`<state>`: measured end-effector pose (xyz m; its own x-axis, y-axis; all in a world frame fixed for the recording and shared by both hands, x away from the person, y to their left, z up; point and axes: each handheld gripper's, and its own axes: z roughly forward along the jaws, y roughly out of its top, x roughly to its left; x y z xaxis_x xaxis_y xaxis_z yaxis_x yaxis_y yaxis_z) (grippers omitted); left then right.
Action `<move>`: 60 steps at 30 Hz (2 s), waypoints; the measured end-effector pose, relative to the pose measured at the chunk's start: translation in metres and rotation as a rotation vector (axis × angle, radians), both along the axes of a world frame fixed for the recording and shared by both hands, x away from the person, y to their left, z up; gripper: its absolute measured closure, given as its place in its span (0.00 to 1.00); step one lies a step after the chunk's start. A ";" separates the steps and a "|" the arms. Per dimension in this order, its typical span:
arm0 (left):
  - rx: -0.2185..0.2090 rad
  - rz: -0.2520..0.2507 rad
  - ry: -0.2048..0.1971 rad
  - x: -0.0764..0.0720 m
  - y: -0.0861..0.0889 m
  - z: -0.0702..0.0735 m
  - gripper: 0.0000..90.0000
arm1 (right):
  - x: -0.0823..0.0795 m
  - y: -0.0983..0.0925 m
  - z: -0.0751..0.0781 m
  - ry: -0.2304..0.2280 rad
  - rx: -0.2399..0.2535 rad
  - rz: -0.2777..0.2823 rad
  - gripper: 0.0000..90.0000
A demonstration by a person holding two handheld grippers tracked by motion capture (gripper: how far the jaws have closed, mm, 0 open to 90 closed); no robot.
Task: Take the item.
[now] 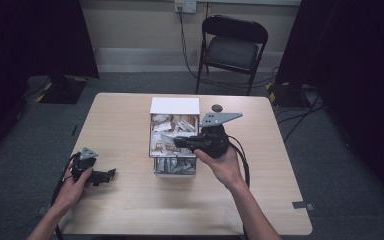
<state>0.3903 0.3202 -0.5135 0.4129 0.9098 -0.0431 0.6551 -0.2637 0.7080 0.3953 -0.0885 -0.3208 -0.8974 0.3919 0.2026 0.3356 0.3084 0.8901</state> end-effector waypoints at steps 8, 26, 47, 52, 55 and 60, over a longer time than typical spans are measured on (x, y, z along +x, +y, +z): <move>0.000 0.000 0.000 0.000 0.000 0.000 0.00 | -0.001 -0.001 0.003 -0.003 -0.003 -0.004 0.99; 0.000 0.000 0.000 0.000 0.000 0.000 0.00 | -0.006 -0.011 0.012 -0.026 0.022 -0.029 1.00; 0.000 0.000 0.002 0.000 0.000 0.000 0.00 | -0.012 -0.022 0.025 -0.051 0.050 -0.046 1.00; 0.000 0.000 0.000 0.000 0.000 0.000 0.00 | -0.015 -0.026 0.030 -0.069 0.059 -0.053 1.00; 0.000 0.000 0.000 0.000 0.000 0.000 0.00 | -0.016 -0.029 0.032 -0.076 0.066 -0.060 1.00; 0.000 0.000 0.000 0.000 0.000 0.000 0.00 | -0.016 -0.035 0.035 -0.080 0.071 -0.076 1.00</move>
<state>0.3903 0.3202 -0.5135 0.4126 0.9099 -0.0432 0.6552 -0.2636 0.7080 0.3793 -0.1235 -0.2858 -0.8803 0.4463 0.1609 0.2822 0.2198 0.9338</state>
